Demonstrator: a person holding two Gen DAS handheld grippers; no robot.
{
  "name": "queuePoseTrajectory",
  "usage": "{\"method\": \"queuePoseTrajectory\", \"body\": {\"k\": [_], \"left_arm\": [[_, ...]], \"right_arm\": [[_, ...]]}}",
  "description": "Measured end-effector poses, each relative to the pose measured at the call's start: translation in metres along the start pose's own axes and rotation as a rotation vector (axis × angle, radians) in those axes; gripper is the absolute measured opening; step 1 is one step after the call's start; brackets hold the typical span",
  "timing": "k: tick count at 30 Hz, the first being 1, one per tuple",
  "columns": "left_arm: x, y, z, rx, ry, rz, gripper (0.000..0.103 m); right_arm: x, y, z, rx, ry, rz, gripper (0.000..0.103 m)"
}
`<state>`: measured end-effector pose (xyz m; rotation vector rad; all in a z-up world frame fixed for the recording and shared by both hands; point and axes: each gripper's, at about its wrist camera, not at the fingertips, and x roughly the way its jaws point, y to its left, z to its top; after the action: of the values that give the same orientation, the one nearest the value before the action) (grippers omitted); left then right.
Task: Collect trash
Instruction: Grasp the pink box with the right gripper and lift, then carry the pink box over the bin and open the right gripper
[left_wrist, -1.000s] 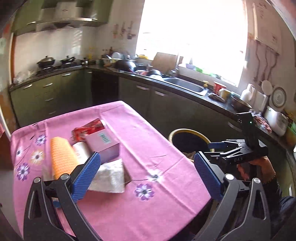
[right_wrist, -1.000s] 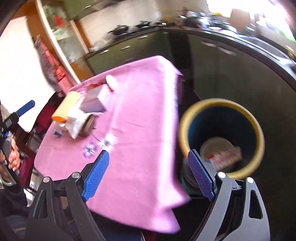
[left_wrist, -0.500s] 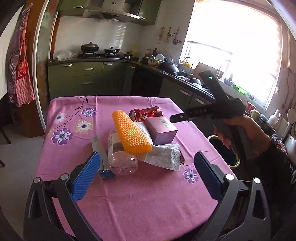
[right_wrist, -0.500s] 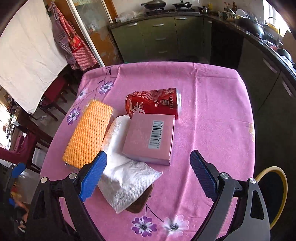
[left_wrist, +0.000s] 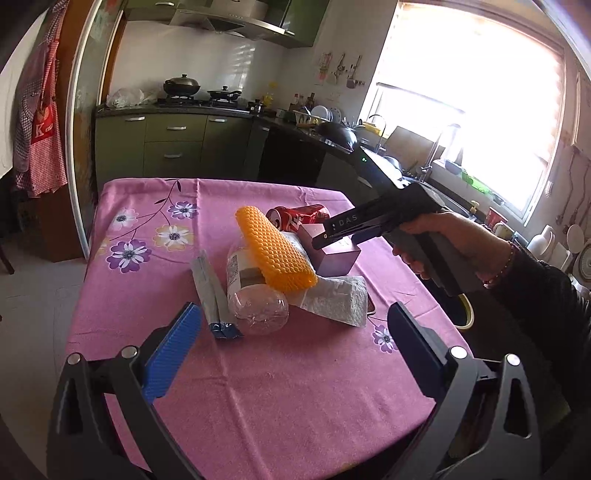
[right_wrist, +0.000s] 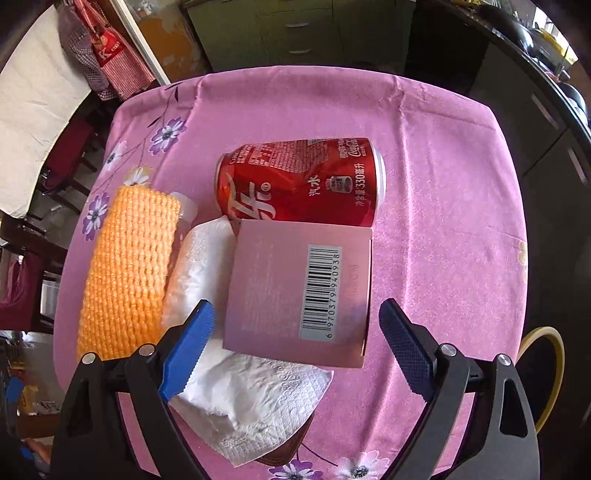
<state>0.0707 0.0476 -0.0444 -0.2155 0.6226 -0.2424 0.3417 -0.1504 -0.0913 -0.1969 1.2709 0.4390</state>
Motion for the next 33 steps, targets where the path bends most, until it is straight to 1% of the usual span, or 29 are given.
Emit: {"method": "queuePoseTrajectory", "body": {"k": [6, 8, 10, 14, 19, 21, 24, 27, 28, 30, 32, 33], "left_arm": [[0.001, 0.001, -0.002, -0.011, 0.010, -0.001, 0.096], [0.001, 0.000, -0.003, -0.009, 0.014, 0.000, 0.096], [0.001, -0.003, -0.004, -0.003, 0.015, -0.001, 0.096], [0.001, -0.006, -0.004, 0.006, 0.020, 0.004, 0.096], [0.003, -0.013, -0.004, 0.017, 0.025, -0.005, 0.096], [0.005, -0.017, -0.004, 0.027, 0.030, -0.006, 0.096], [0.007, -0.022, -0.004, 0.039, 0.038, -0.011, 0.096], [0.009, -0.027, -0.004, 0.047, 0.043, -0.017, 0.096], [0.010, -0.030, -0.004, 0.050, 0.046, -0.018, 0.096], [0.013, -0.034, -0.004, 0.056, 0.052, -0.020, 0.096], [0.017, -0.038, -0.003, 0.058, 0.060, -0.021, 0.096], [0.018, -0.040, -0.003, 0.062, 0.064, -0.021, 0.096]], "right_arm": [[0.023, 0.003, 0.005, -0.001, 0.037, -0.051, 0.084], [0.030, 0.002, 0.004, 0.002, 0.041, -0.051, 0.077], [0.031, 0.001, 0.003, -0.001, 0.024, -0.055, 0.076], [0.018, -0.005, -0.005, -0.001, -0.009, -0.023, 0.075], [-0.017, -0.023, -0.027, 0.011, -0.056, 0.027, 0.075], [-0.035, -0.035, -0.040, 0.027, -0.083, 0.052, 0.075], [-0.063, -0.068, -0.065, 0.081, -0.136, 0.065, 0.075], [-0.087, -0.123, -0.094, 0.182, -0.176, 0.038, 0.076], [-0.092, -0.143, -0.105, 0.222, -0.187, 0.015, 0.076], [-0.100, -0.187, -0.130, 0.301, -0.197, -0.062, 0.076], [-0.099, -0.226, -0.151, 0.372, -0.189, -0.134, 0.076], [-0.095, -0.244, -0.161, 0.406, -0.174, -0.154, 0.076]]}}
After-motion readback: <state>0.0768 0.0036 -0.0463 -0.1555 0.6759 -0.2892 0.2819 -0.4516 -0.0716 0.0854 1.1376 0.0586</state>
